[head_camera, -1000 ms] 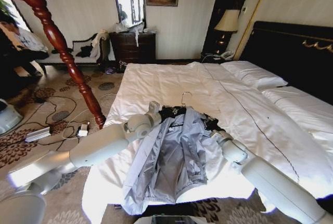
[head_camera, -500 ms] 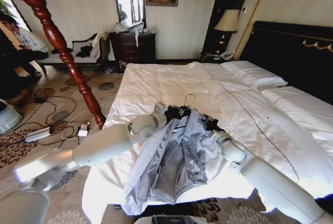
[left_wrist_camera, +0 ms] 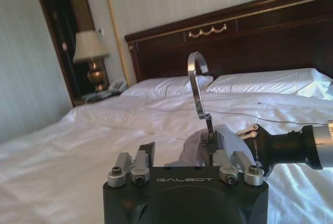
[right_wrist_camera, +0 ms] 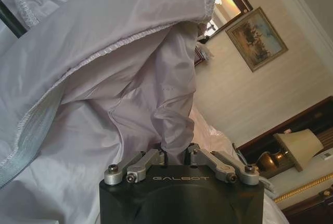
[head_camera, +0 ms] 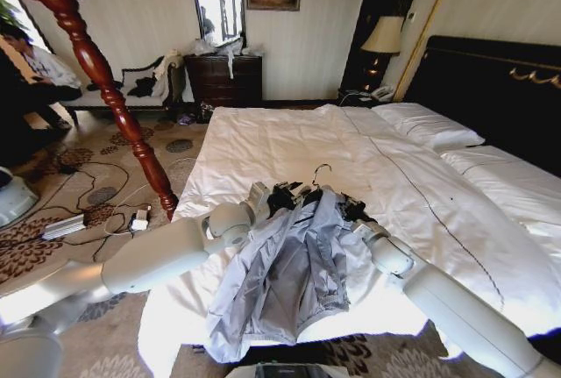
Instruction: Pick up the clothes from the bed and hang them on the clothes hanger.
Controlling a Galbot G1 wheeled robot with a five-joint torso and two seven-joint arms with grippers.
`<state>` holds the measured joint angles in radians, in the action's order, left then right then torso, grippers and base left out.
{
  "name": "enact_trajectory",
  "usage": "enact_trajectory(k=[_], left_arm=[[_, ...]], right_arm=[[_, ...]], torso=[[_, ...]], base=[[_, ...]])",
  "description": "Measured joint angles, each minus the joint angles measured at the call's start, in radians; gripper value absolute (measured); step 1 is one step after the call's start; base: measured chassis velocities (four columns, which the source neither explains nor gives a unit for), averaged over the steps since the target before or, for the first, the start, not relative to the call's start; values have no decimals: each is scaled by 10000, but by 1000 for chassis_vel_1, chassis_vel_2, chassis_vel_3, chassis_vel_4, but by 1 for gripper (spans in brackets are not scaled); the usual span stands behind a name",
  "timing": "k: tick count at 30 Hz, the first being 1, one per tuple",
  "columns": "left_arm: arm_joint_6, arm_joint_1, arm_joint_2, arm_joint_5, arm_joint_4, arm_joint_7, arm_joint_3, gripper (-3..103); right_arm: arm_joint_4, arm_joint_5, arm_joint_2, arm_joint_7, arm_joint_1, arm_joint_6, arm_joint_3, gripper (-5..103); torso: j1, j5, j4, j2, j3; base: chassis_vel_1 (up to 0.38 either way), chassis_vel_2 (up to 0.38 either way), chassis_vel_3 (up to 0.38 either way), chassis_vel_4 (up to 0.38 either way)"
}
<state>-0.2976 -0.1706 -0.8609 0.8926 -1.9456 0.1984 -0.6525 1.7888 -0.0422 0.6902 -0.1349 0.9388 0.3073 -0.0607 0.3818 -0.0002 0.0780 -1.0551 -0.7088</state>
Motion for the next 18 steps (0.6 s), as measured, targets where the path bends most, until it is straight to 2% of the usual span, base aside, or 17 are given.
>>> enact_trajectory(k=[2,5,7,8,10,11,12,18], left_arm=[[90,12,153,-141,-132,-87,38,62],[126,-11,203,-155,-186,-96,99,68],[239,-136,274,-97,-270,-94,338,79],[239,-136,274,-97,-270,-94,338,79],[306,-158,285,-81,-297,-81,432,90],[348,-159,287,-57,-314,-73,475,90],[424,-156,284,-6,-358,-55,553,98],[595,-172,346,229,-554,-25,938,100]], right_arm=[[-4,62,-13,13,-10,37,19,15],[-15,72,-18,24,-30,44,39,15],[-64,100,-15,34,-78,79,114,15],[-64,100,-15,34,-78,79,114,15],[-87,144,-5,35,-101,119,158,15],[-92,176,-1,36,-110,155,183,15],[-95,249,2,49,-134,230,223,15],[-179,488,20,52,-211,414,288,15]], torso=[[0,0,-1,0,0],[0,1,-1,0,0],[0,0,-2,0,0],[0,0,-2,0,0],[0,0,-2,0,0],[0,0,-1,0,0],[0,1,-1,0,0],[1,1,0,0,0]], base=[[0,0,0,0],[0,0,0,0],[0,0,0,0],[0,0,0,0],[0,0,0,0],[0,0,0,0],[0,0,0,0],[0,0,0,0]])
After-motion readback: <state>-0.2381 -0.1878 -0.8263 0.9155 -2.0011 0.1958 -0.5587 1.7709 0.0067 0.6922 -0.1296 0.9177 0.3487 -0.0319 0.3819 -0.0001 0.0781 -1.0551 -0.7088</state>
